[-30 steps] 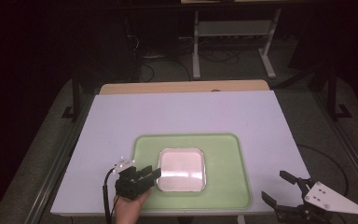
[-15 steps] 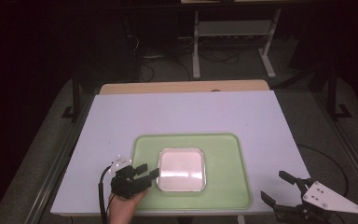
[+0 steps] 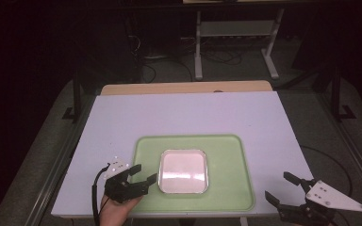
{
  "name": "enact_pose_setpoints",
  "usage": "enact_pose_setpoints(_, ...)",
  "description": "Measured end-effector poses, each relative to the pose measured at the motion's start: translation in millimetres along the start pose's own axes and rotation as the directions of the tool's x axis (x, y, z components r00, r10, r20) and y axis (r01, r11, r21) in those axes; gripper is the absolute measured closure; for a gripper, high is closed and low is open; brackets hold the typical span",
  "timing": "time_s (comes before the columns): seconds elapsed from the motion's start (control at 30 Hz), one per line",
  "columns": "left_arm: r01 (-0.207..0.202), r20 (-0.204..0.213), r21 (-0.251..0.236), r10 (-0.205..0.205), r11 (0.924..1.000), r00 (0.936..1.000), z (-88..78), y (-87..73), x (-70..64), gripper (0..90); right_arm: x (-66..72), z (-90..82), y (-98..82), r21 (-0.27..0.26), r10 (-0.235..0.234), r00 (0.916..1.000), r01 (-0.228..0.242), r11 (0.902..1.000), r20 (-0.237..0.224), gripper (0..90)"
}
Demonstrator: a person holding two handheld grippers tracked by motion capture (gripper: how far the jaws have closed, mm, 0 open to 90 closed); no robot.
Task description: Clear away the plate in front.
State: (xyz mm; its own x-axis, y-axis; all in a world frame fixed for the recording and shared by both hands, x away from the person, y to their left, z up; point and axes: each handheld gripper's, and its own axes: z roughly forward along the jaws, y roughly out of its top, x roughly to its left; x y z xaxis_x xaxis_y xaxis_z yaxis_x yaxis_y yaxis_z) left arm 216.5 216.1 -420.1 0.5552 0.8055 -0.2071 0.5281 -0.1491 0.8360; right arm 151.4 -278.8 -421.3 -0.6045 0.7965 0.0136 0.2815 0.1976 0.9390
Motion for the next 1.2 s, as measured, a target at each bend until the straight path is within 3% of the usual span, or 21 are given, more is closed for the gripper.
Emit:
enact_pose_setpoints(0.27,-0.064,0.013,-0.024,0.064,0.9977,0.9979,-13.5,0.9,13.2,24.4,-1.8,-2.5,-0.5,-0.002,0.003,0.9999,-0.003,1.0,0.013,13.6)
enact_pose_setpoints(0.37,-0.097,-0.008,-0.034,0.097,0.9947,0.9953,-21.6,-0.4,18.2,23.7,-2.3,-3.4,-0.7,-0.004,0.006,0.9999,-0.006,1.0,0.015,13.6)
enact_pose_setpoints(0.53,-0.104,-0.017,-0.057,0.103,0.993,0.9946,-32.1,-4.0,25.7,22.6,-4.1,-3.9,-1.3,-0.003,0.007,0.9998,-0.007,1.0,0.02,13.6)
enact_pose_setpoints(0.8,-0.152,-0.034,-0.089,0.149,0.9844,0.9882,-48.7,-15.1,30.9,19.5,-6.6,-4.4,-4.4,0.016,0.013,0.9996,-0.013,0.9998,0.025,13.6)
enact_pose_setpoints(1.07,-0.176,-0.053,-0.085,0.172,0.9806,0.9836,-53.4,-19.1,33.7,20.8,-2.9,-3.1,-3.7,0.032,-0.009,0.9997,0.008,0.9995,0.021,13.6)
enact_pose_setpoints(1.2,-0.172,-0.052,-0.094,0.167,0.9806,0.9846,-54.7,-19.9,35.6,20.1,-1.7,-2.9,-3.4,0.036,-0.017,0.9997,0.017,0.9992,0.018,13.6)
